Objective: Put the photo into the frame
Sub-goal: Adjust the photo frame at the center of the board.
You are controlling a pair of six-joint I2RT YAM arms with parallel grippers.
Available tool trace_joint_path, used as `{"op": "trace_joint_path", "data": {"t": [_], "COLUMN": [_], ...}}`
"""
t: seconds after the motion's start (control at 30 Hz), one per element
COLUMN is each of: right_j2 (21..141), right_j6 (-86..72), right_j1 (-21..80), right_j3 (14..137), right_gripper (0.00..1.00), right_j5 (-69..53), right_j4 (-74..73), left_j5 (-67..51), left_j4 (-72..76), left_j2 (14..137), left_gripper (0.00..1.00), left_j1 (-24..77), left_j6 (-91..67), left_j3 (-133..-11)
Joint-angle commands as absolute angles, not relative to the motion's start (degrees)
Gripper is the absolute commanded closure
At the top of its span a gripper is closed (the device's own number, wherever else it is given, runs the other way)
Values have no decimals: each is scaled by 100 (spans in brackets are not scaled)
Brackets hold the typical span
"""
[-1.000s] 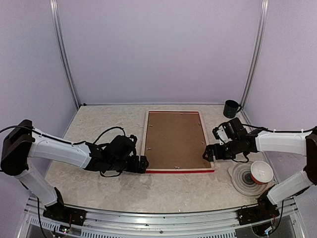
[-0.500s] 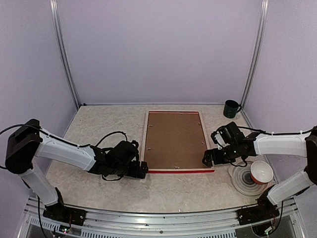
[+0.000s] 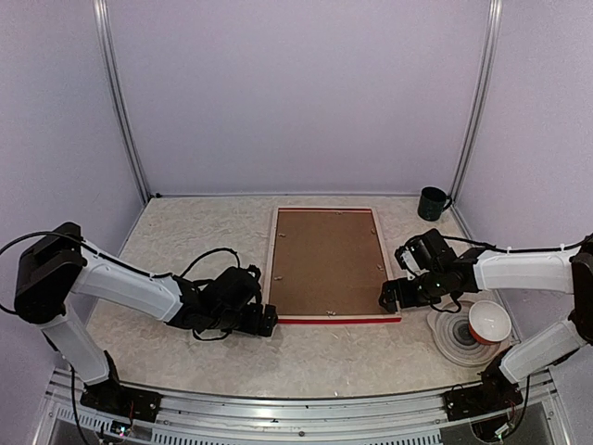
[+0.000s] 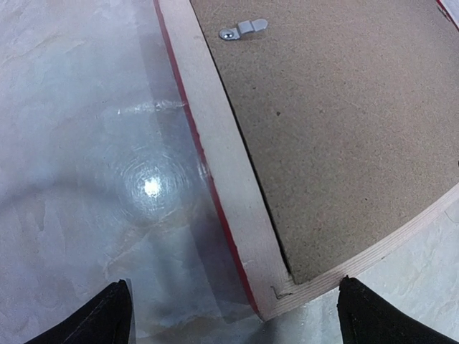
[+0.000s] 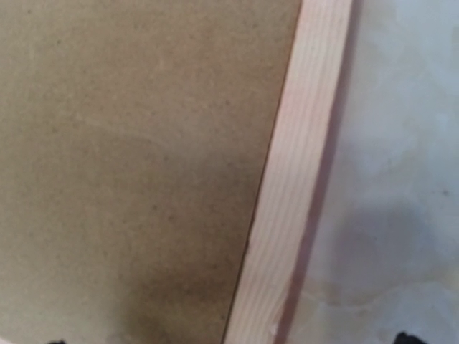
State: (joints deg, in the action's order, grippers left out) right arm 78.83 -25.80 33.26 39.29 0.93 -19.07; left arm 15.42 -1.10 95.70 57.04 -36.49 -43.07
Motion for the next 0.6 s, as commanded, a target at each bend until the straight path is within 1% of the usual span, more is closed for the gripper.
{"op": "trace_joint_path", "data": {"t": [0.0,0.17,0.37,0.57], "right_j2": [7884,7875,7866,7857], "right_j6": [-2630,-2637,-2638,-2670], "right_j1": [3393,3393,3391,3393], "right_j3": [3913,3901,3894,3863], "right_gripper": [1,1,1,1], "right_j5": [152,128,110,93], "right_j4": [-1962,-1947,-1944,-1924], "left_j5": [1293,1177,1144,1111], "left_j4": [427,630,710,867], "left_j2": [9401,9269,9394,9516], "left_gripper": [2,2,3,6], "left_j1": [5719,5691,5571,5466], "left_j6": [-3528,-3494,-3522,-3639], "left_j3": [-4092,-3963,-3948,-3926]}}
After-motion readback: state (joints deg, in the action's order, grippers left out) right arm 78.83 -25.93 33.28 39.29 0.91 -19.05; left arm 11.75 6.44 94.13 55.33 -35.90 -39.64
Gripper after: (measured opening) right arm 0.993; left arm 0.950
